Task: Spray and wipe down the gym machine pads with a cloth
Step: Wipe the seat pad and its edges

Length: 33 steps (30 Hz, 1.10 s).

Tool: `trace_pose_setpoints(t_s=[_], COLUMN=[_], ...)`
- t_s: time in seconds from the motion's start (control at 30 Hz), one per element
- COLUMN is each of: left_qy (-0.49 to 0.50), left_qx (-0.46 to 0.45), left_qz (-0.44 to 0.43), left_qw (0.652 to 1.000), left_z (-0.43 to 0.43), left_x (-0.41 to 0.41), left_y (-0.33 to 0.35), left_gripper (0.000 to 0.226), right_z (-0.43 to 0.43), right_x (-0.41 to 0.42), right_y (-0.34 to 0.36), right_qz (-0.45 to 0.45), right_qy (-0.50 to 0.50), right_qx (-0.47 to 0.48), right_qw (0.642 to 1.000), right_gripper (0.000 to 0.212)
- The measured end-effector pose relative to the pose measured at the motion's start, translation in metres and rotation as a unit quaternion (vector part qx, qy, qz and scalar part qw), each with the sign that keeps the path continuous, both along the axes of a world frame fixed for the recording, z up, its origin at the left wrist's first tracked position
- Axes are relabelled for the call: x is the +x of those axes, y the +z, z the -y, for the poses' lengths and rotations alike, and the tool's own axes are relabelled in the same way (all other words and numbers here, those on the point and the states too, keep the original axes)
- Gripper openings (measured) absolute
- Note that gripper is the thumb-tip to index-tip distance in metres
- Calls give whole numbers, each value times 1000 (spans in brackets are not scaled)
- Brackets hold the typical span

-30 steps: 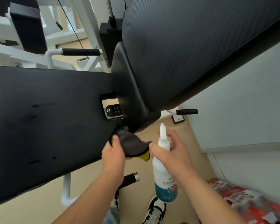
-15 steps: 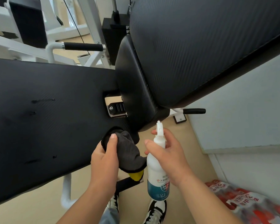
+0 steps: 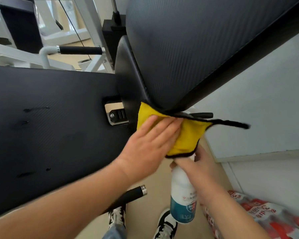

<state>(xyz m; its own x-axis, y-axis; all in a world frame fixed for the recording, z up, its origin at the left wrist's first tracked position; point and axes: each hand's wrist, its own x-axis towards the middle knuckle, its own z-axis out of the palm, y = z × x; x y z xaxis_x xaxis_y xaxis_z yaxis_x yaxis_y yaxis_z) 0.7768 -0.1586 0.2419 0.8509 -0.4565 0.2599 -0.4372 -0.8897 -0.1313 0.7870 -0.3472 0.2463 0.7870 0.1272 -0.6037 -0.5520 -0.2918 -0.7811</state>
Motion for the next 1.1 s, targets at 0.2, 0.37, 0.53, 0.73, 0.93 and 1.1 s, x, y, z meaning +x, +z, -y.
trace_pose_setpoints(t_s=[0.2, 0.37, 0.53, 0.73, 0.93, 1.1], left_qy=[-108, -164, -206, -200, -182, -133], left_qx=[362, 606, 443, 336, 400, 344], left_qz=[53, -68, -346, -43, -61, -266], left_qw=[924, 775, 801, 919, 896, 891], left_z=[-40, -39, -26, -40, -48, -64], left_x=[30, 17, 20, 40, 31, -14], left_y=[-21, -58, -48, 6, -13, -56], left_gripper=[59, 61, 48, 42, 41, 49], right_z=[24, 17, 13, 5, -3, 6], right_x=[-9, -13, -12, -10, -8, -9], right_y=[-5, -2, 7, 15, 21, 25], right_qz=[-17, -36, -31, -36, -37, -32], right_qy=[37, 46, 42, 31, 38, 70], right_qx=[-21, 4, 18, 33, 33, 24], right_qw=[999, 998, 998, 998, 998, 997], right_gripper=[37, 36, 36, 36, 33, 37])
